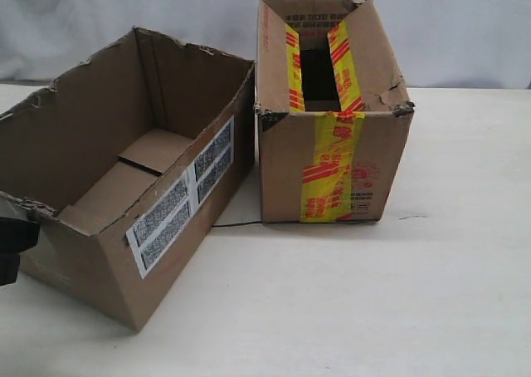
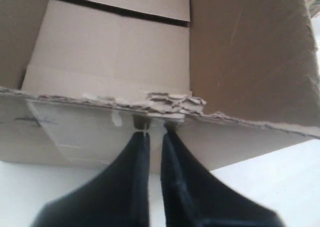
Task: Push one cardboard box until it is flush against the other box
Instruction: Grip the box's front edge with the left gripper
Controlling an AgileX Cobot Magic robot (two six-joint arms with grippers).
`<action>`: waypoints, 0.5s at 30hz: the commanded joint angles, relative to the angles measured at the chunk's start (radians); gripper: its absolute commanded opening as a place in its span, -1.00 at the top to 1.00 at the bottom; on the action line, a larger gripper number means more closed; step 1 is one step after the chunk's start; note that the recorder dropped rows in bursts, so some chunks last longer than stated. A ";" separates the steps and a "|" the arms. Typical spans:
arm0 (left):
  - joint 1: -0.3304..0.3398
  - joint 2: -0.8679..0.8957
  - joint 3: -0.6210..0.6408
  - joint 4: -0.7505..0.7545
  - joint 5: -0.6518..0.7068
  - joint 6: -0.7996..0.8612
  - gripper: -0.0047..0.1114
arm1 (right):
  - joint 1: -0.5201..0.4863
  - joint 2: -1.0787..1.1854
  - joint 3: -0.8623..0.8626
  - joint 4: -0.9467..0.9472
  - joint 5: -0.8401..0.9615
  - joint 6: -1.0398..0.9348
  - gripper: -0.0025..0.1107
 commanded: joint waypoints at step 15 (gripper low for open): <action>-0.105 0.192 0.036 -0.372 -0.264 0.364 0.92 | 0.003 -0.003 0.005 -0.001 0.001 -0.009 0.96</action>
